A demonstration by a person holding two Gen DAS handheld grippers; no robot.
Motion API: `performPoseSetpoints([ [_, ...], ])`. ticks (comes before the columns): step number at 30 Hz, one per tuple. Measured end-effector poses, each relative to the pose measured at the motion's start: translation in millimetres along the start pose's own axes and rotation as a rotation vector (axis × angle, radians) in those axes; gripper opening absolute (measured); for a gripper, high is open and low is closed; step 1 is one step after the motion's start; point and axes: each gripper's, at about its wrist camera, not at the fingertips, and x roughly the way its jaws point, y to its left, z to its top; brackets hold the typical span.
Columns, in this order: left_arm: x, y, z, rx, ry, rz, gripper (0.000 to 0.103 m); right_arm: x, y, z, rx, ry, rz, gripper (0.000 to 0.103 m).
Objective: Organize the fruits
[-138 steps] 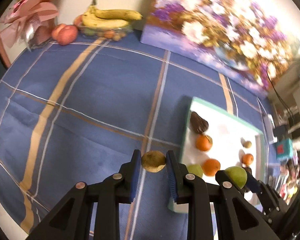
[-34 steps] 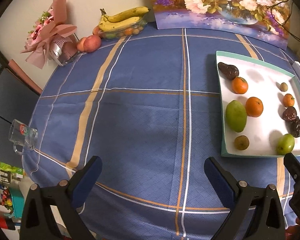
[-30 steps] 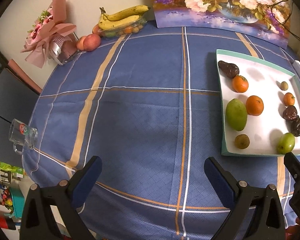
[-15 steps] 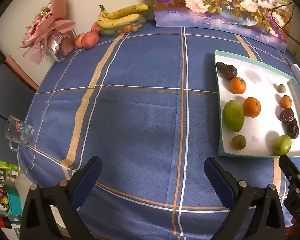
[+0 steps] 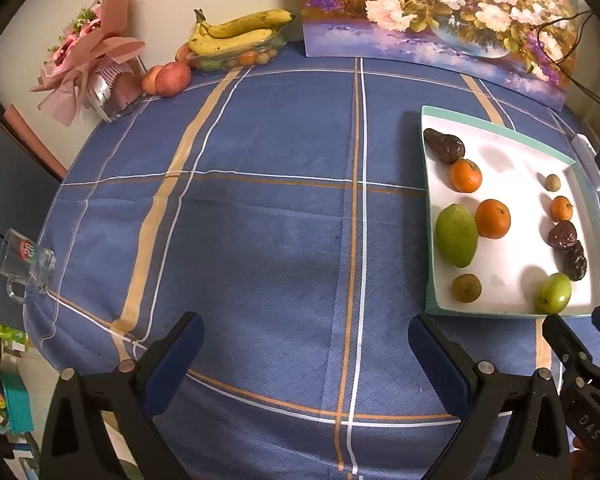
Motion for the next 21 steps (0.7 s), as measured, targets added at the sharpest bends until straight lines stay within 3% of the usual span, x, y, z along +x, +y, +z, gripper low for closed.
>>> performPoseSetpoints([
  [21,0.6,3.0,-0.1,-0.015,-0.002,-0.048,0.103,0.6,0.4,0.2,-0.001,0.005,-0.002,0.092],
])
